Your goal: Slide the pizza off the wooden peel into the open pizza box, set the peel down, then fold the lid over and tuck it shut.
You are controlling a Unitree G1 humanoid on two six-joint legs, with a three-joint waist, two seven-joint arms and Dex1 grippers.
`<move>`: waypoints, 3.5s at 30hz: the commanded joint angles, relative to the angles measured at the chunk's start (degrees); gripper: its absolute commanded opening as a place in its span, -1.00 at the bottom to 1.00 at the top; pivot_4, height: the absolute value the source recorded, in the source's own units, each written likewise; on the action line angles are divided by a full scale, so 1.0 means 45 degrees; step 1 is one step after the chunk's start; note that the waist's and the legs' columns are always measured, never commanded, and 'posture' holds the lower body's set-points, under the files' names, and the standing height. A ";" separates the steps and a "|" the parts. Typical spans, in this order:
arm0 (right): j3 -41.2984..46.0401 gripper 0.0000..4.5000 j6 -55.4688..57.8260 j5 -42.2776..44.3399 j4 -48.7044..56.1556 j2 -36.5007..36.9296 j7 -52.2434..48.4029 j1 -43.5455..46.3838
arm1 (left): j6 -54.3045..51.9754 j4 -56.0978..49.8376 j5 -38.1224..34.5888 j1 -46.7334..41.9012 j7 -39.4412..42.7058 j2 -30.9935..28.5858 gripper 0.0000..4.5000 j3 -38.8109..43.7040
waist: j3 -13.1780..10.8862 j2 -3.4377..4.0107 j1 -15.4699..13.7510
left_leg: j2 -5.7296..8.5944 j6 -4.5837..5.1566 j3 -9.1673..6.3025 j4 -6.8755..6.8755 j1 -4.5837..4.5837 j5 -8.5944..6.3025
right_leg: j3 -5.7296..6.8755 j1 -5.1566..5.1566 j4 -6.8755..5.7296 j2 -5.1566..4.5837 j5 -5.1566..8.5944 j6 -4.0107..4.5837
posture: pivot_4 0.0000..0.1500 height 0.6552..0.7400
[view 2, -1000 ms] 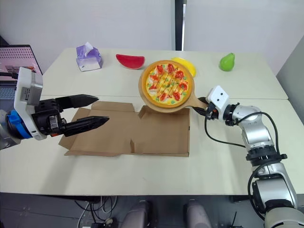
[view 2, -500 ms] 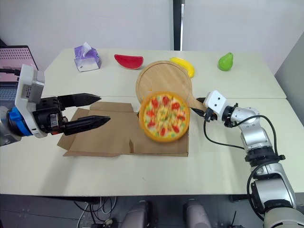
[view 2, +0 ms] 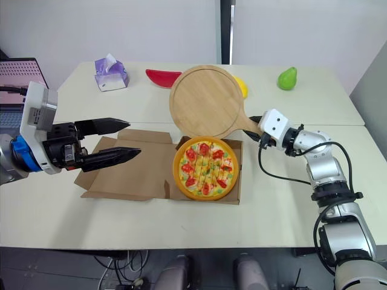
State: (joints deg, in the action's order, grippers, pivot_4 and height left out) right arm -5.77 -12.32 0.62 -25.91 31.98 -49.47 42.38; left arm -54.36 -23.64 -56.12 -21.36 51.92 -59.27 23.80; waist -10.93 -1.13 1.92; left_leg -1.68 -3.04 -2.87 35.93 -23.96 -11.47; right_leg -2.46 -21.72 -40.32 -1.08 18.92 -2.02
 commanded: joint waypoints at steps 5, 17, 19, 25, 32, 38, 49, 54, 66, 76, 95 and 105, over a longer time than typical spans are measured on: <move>0.0635 -0.28 -0.3388 -0.1902 -0.1127 0.0380 0.3340 0.1804 | 0.0455 0.0021 0.0185 -0.0219 0.0144 -0.0111 1.00 -0.0117 | -0.0001 0.0002 0.0016 | 0.0001 -0.0001 0.0005 0.0001 0.0002 0.0000 | -0.0005 -0.0004 -0.0004 0.0000 0.0000 0.0000 | 1.00 1.00; 0.2943 -0.28 0.1067 0.0645 0.0984 0.1259 0.3675 -0.0660 | 0.1208 0.0156 0.0515 -0.2434 0.0204 0.1142 1.00 -0.2460 | -0.0004 -0.0005 -0.0187 | 0.0008 -0.0001 -0.0015 0.0002 -0.0005 0.0001 | 0.0013 0.0026 0.0020 -0.0009 -0.0001 0.0001 | 1.00 1.00; 0.3569 -0.28 0.2295 0.0982 0.2557 0.1478 0.3848 -0.2088 | 0.1406 0.0348 0.0820 -0.3093 0.0316 0.1653 1.00 -0.3140 | -0.0004 -0.0003 -0.0249 | 0.0010 0.0000 -0.0039 0.0003 -0.0009 0.0000 | 0.0012 0.0054 0.0050 0.0002 -0.0001 0.0000 | 1.00 1.00; 0.5649 -0.28 0.7634 0.2354 0.7573 0.1366 0.4794 -0.6059 | 0.2603 0.1755 0.2217 -0.5144 0.1287 0.3597 1.00 -0.5309 | -0.0003 0.0003 -0.0134 | 0.0019 0.0000 -0.0029 0.0007 -0.0007 0.0001 | -0.0004 0.0053 0.0040 0.0007 -0.0002 -0.0003 | 1.00 1.00; 0.6846 -0.28 1.2694 0.3420 1.0872 0.0661 0.5891 -0.8838 | 0.3760 0.3416 0.3384 -0.6660 0.2631 0.4955 1.00 -0.6423 | 0.0004 0.0015 0.0005 | 0.0008 0.0001 -0.0032 -0.0014 0.0011 0.0000 | -0.0009 0.0058 0.0046 0.0034 -0.0001 -0.0004 | 1.00 1.00; 0.7798 -0.28 1.5216 0.3940 1.1990 -0.0342 0.7223 -0.9025 | 0.3926 0.3812 0.3711 -0.7068 0.3308 0.5345 1.00 -0.6555 | 0.0003 0.0020 -0.0013 | 0.0014 0.0001 -0.0022 -0.0011 0.0007 0.0000 | -0.0021 0.0053 0.0047 0.0029 0.0000 -0.0005 | 1.00 1.00; 0.7518 0.94 1.3161 0.3548 1.1632 -0.0205 0.7309 -0.8816 | 0.3510 0.3211 0.3724 -0.6469 0.2796 0.5138 1.00 -0.6002 | 0.0004 0.0021 0.0008 | 0.0014 0.0002 -0.0024 -0.0008 0.0009 -0.0001 | -0.0018 0.0064 0.0060 0.0028 0.0000 -0.0008 | 1.00 1.00; 0.5685 0.98 1.0341 0.3132 1.0324 0.0940 0.5931 -0.6268 | 0.2834 0.2232 0.3481 -0.4905 0.1311 0.4583 1.00 -0.4566 | 0.0006 0.0025 0.0187 | 0.0008 0.0003 -0.0022 -0.0017 0.0017 -0.0001 | -0.0022 0.0060 0.0061 0.0032 0.0000 -0.0008 | 1.00 1.00; 0.0343 0.98 0.7707 0.3840 0.6073 -0.1554 0.0849 0.1155 | -0.0513 -0.2680 -0.2552 0.2763 -0.8385 0.6979 1.00 0.3517 | 0.0004 0.0015 0.0244 | -0.0032 0.0003 -0.0051 -0.0019 0.0000 -0.0002 | -0.0018 0.0064 0.0082 -0.0036 0.0004 -0.0024 | 1.00 1.00; -0.1441 0.98 0.7681 0.4839 0.6221 -0.2105 -0.2950 0.2003 | 0.3007 -0.4096 -1.0000 1.2017 -1.2539 0.9611 1.00 0.5707 | 0.0024 -0.0065 -0.0166 | -0.0002 0.0004 -0.0119 0.0008 0.0029 -0.0007 | -0.0003 0.0132 0.0087 -0.0139 -0.0002 -0.0030 | 1.00 1.00; -0.1361 0.98 0.9037 0.4675 0.8163 -0.1518 -0.2217 0.1756 | 0.4330 0.1294 -0.8151 0.8987 -1.2541 0.8019 1.00 0.2896 | 0.0034 -0.0072 -0.0078 | 0.0003 0.0004 -0.0066 -0.0019 0.0028 -0.0007 | 0.0000 0.0086 0.0094 -0.0004 -0.0004 -0.0003 | 1.00 1.00; -0.1287 0.98 0.9382 0.4584 0.8794 -0.0993 -0.1673 0.1518 | 0.3651 0.2639 -0.7278 0.7740 -1.2311 0.7418 1.00 0.2529 | 0.0034 -0.0071 -0.0087 | 0.0003 0.0003 -0.0068 -0.0020 0.0027 -0.0006 | 0.0003 0.0088 0.0093 -0.0010 -0.0008 0.0000 | 1.00 1.00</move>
State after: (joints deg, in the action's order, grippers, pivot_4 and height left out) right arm -12.99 30.27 21.41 11.30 27.12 -57.67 48.70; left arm -37.20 -12.51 -89.66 13.97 -3.80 -25.31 36.01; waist -10.78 -1.45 1.53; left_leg -1.66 -3.02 -3.18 35.84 -23.84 -11.50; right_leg -2.44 -21.32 -39.90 -1.13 18.88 -2.02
